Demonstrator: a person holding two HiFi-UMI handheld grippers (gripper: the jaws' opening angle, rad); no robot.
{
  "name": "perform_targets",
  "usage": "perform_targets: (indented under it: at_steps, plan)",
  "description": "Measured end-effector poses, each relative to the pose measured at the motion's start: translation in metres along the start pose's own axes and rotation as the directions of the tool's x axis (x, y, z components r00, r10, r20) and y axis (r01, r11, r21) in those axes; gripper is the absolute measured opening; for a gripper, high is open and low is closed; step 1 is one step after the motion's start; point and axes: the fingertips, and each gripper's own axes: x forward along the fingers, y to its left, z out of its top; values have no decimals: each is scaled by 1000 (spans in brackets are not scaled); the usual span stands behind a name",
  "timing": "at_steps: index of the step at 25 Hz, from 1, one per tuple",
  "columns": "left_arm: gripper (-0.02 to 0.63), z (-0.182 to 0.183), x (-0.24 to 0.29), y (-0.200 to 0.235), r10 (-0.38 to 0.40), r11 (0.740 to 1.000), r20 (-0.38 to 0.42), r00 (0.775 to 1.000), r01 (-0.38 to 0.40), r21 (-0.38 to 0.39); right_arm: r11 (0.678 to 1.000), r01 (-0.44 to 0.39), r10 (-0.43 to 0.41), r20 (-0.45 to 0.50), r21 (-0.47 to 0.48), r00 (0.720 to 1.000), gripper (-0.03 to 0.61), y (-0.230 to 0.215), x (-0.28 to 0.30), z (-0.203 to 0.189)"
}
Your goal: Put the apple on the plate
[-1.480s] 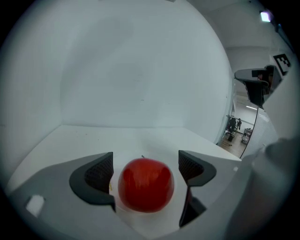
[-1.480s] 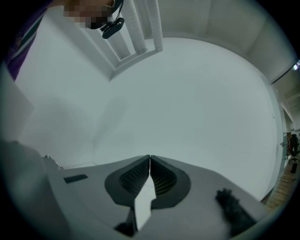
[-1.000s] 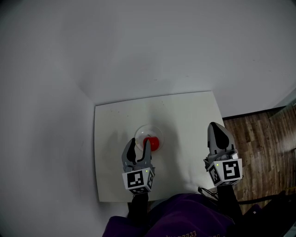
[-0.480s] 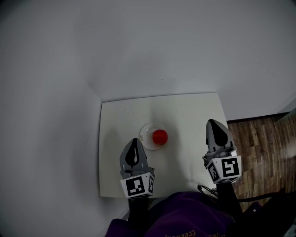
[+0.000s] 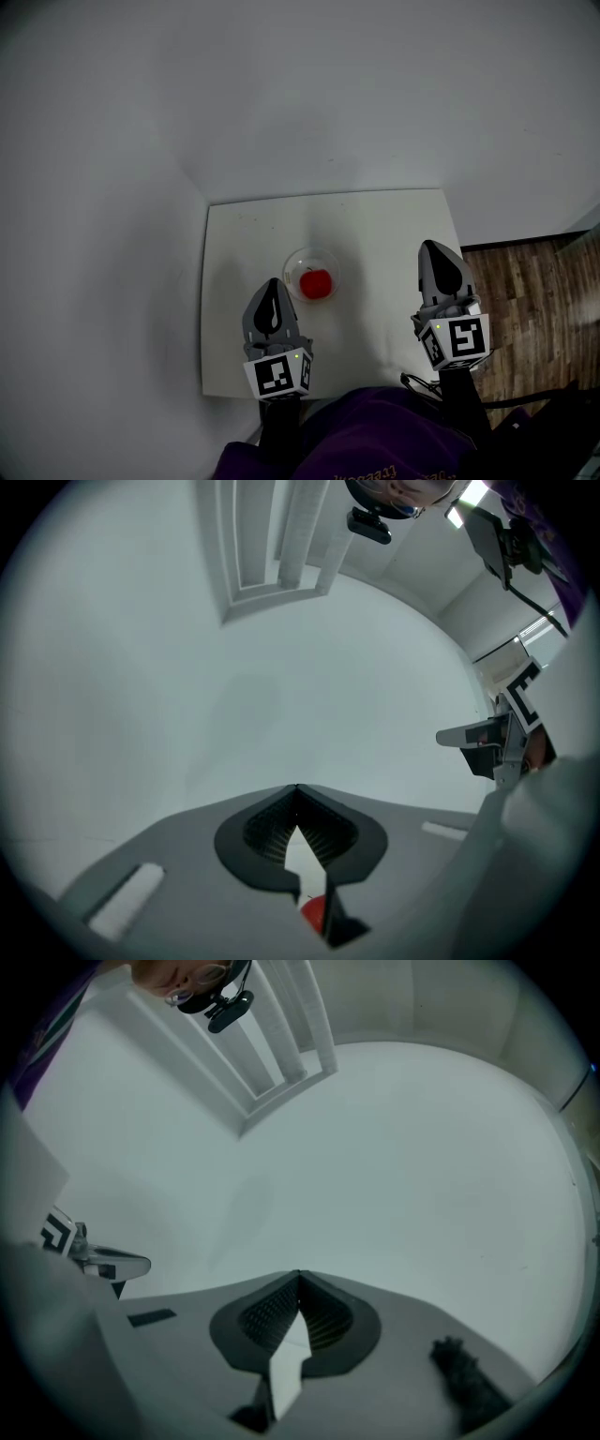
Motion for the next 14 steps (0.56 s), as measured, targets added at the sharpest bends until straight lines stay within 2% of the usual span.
perform_targets:
  at_steps: [14]
  plan:
    - [8, 1, -2, 4, 19, 1000, -5, 1000, -19, -2, 1000, -4, 4, 6, -1, 1000, 11, -2, 1, -1]
